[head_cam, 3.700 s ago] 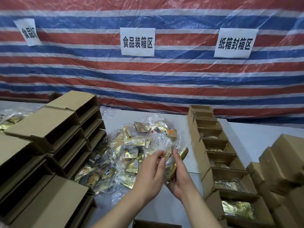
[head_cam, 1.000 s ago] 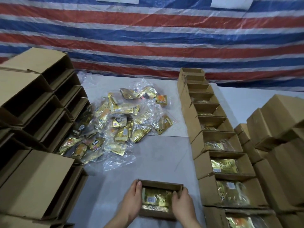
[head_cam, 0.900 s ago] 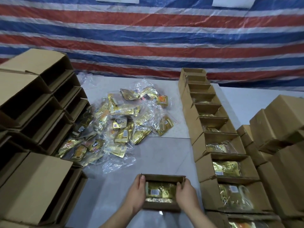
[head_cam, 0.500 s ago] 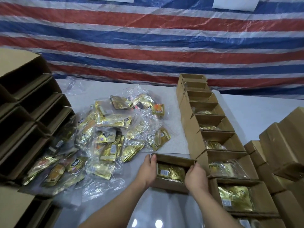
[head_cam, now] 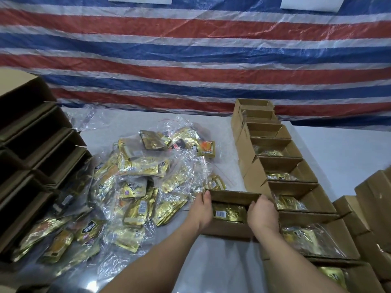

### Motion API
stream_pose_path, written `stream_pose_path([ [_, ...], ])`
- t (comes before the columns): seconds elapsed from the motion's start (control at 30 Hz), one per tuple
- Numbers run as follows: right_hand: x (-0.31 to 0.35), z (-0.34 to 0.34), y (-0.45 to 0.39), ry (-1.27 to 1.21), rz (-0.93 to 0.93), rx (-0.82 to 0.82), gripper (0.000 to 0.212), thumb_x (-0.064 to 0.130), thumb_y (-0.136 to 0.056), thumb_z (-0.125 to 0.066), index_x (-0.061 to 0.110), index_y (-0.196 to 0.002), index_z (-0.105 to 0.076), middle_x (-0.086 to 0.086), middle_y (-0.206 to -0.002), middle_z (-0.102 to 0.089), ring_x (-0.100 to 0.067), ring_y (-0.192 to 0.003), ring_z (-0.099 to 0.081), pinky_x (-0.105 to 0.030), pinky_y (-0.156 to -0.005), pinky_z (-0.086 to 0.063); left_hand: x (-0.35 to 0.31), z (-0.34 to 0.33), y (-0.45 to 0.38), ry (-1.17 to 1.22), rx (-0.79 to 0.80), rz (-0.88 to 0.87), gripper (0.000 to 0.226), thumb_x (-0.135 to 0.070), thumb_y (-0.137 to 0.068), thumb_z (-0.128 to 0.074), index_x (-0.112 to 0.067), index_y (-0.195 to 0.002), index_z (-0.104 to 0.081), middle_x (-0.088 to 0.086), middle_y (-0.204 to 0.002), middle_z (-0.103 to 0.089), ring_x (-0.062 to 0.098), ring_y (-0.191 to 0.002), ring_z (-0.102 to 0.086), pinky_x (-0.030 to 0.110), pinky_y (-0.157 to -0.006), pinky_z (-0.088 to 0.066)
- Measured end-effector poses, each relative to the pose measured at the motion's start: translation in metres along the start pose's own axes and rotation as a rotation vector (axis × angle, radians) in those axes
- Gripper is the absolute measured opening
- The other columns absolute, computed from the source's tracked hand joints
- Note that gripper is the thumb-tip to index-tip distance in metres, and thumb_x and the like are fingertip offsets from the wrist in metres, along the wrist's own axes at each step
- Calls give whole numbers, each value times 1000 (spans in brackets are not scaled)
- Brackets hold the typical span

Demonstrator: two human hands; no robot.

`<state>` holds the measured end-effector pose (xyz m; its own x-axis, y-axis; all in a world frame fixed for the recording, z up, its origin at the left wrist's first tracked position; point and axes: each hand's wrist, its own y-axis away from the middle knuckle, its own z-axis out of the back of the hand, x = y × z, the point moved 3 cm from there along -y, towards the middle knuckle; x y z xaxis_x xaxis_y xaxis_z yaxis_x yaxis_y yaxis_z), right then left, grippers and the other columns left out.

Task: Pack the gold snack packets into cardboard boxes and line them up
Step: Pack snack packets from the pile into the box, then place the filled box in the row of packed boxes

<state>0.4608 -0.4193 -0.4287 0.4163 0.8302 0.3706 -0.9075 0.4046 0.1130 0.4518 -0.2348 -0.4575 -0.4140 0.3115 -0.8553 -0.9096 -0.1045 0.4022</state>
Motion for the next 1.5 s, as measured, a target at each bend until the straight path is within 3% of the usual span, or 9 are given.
stream_pose_path([
  [0.23, -5, 4, 5, -16, -33, 53, 29, 16, -96, -50, -4, -116, -46, -23, -111, -65, -41, -101, -64, -39, -79, -51, 6, -11, 21, 48, 52, 37, 63, -51, -103, -20, -17, -155, -17, 4, -158, -29, 25, -145, -27, 31, -114, -21],
  [0.47, -1, 12, 25, -78, 99, -80, 27, 10, -91, -54, -3, -115, -50, -21, -117, -56, -39, -106, -58, -38, -83, -47, 4, 1, 30, 119, 146, 81, 73, -60, -98, -25, -18, -156, -12, 0, -159, -27, 21, -146, -25, 32, -116, -20],
  [0.63, 1, 26, 40, -83, 185, -60, 31, 8, -91, -54, -2, -120, -53, -18, -124, -53, -37, -114, -56, -41, -93, -48, -1, 21, 50, 56, 151, 92, 69, -60, -99, -23, -18, -153, -24, 2, -154, -36, 22, -141, -34, 31, -114, -26],
  [0.73, 4, 33, 51, -92, 229, -21, 37, 11, -92, -54, -2, -126, -55, -17, -129, -53, -36, -117, -55, -41, -95, -47, -8, 46, 76, -35, 130, 40, 57, -52, -102, -26, -17, -145, -37, 3, -146, -45, 16, -125, -46, 21, -96, -31],
  [0.87, 25, 33, 78, -105, 291, 36, 29, 10, -89, -59, -2, -115, -62, -19, -119, -58, -38, -111, -57, -43, -93, -46, -12, 106, 120, -77, 15, -39, 41, -45, -101, -38, -19, -130, -52, -4, -117, -58, 5, -92, -51, 11, -67, -38],
  [1.1, 98, 25, 154, -251, 546, 231, 16, 9, -91, -58, 10, -104, -67, 1, -95, -57, -19, -87, -55, -31, -76, -39, -21, 233, 211, -173, -281, -160, 22, -43, -99, -42, -34, -109, -59, -18, -99, -62, -2, -90, -57, 17, -71, -42],
  [1.23, 130, 33, 183, -366, 613, 258, 11, 9, -92, -58, 15, -92, -67, 5, -84, -63, -11, -78, -59, -28, -67, -44, -15, 289, 253, -288, -421, -158, 14, -40, -99, -45, -39, -93, -57, -21, -82, -61, -11, -74, -55, 7, -59, -36],
  [1.37, 138, 39, 199, -388, 625, 317, 11, 11, -93, -58, 17, -89, -66, 6, -82, -63, -6, -76, -58, -20, -62, -41, 1, 315, 283, -410, -453, -98, 17, -34, -98, -48, -27, -97, -64, -10, -92, -66, 6, -87, -60, 26, -79, -47],
  [1.5, 134, 39, 210, -376, 624, 327, 13, 11, -93, -59, 18, -86, -66, 0, -85, -65, -8, -78, -60, -21, -64, -42, 0, 343, 317, -661, -571, -193, 23, -33, -95, -53, -19, -109, -65, -4, -105, -65, 15, -104, -59, 28, -90, -45],
])
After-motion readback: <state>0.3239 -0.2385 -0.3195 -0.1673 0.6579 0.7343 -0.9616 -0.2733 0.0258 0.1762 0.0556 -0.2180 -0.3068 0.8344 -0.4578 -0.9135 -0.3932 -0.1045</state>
